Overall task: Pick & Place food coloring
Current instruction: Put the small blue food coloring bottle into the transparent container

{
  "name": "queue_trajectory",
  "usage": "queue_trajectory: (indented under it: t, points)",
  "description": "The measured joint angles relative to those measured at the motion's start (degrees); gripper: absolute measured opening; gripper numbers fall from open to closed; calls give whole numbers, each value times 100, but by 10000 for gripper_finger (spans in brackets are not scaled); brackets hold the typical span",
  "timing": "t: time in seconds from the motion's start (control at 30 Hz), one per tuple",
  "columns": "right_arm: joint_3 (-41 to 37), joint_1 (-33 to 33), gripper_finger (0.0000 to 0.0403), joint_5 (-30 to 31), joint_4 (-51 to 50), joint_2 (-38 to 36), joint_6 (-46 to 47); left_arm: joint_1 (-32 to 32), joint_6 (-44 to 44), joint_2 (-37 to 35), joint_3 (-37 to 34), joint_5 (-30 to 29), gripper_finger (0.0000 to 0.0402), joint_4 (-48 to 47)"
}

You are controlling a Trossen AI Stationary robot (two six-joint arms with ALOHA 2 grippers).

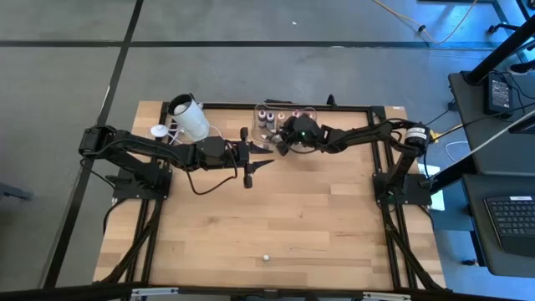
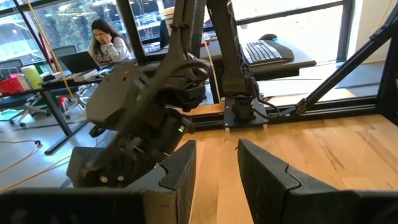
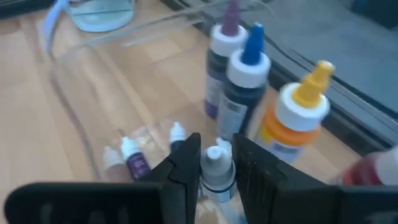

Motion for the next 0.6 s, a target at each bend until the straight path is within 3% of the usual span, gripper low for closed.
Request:
queue_trajectory:
  t: [0.23, 0.6]
  points:
    - [0, 188, 92, 564, -141, 0, 184, 0, -4, 1, 0, 1, 116, -9]
    - [-48, 223, 92, 588, -53, 183, 640, 0, -7, 0, 0, 1, 116, -7]
